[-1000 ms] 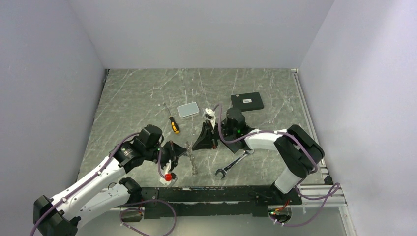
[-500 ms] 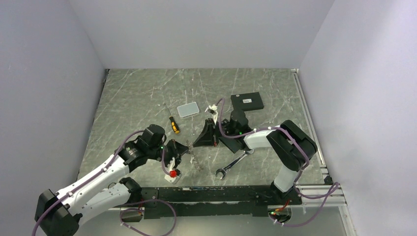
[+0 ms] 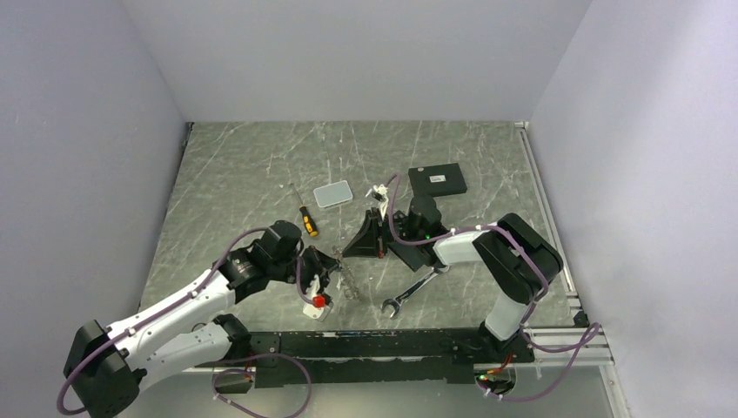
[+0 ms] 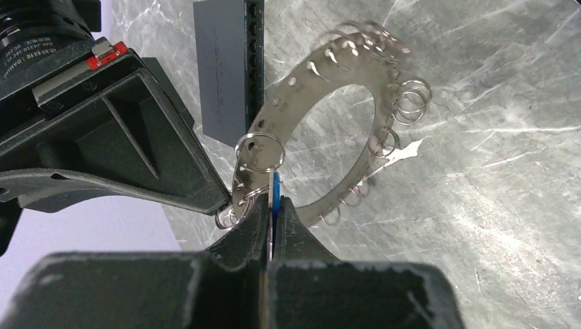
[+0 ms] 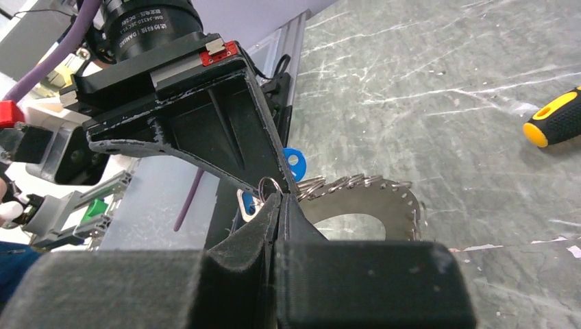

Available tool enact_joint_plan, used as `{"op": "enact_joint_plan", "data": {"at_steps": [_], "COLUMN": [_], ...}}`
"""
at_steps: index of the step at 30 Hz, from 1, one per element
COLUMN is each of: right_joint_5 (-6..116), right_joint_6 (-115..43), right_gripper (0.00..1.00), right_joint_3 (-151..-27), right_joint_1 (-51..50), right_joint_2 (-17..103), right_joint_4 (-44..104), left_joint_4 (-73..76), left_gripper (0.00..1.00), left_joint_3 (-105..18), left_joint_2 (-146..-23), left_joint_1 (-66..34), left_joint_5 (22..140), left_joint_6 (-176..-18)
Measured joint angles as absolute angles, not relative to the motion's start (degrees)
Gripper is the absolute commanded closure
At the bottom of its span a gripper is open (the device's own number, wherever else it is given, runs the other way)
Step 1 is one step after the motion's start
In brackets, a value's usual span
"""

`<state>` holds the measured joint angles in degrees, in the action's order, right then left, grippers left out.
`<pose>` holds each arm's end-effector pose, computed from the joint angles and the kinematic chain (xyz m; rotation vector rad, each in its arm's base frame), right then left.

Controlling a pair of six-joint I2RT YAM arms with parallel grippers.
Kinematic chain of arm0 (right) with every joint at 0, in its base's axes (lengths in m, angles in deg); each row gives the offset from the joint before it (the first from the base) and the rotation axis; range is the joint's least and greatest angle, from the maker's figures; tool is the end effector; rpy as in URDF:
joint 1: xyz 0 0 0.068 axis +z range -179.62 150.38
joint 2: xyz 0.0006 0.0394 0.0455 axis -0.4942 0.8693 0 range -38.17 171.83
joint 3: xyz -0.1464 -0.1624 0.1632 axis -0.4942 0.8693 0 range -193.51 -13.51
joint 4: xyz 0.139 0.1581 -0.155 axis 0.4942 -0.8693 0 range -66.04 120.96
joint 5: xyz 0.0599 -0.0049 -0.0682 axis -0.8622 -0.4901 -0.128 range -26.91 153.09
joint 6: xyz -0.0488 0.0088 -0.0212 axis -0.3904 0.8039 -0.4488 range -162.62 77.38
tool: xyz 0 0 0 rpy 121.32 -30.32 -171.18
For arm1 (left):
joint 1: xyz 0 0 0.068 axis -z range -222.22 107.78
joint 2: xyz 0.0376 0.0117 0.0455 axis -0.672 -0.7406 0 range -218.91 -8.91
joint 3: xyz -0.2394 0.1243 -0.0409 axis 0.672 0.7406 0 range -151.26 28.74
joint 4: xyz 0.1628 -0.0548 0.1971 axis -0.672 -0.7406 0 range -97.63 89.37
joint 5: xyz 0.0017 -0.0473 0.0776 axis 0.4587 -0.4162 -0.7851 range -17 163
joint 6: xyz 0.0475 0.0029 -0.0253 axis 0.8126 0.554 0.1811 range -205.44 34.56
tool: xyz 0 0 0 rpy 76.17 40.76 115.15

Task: Remove the keys from the keyring
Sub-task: Adjust the key on the keyring.

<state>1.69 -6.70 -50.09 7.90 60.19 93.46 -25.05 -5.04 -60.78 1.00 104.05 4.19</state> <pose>0.2333 0.2186 0.1884 -0.9985 1.6097 1.7558 0.1226 -0.1404 0.2314 2.1024 0.6272 -0.1787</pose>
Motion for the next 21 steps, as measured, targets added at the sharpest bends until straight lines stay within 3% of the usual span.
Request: {"op": "enact_joint_plan", "data": {"at_steps": [21], "right_joint_5": [1.1], "right_joint_6": [-23.9], "right_gripper": [1.00], "right_joint_3": [-49.6], "right_joint_1": [7.6], "right_joint_2": [56.0], "right_joint_4": [82.1], "left_joint_4": [-27.1], "left_gripper": [1.00], "left_joint_3": [-8.6], "left_joint_2": [-60.5], "left_joint_1": [2.3], "left_joint_5": [99.0], "left_joint_6": [-1.7]}}
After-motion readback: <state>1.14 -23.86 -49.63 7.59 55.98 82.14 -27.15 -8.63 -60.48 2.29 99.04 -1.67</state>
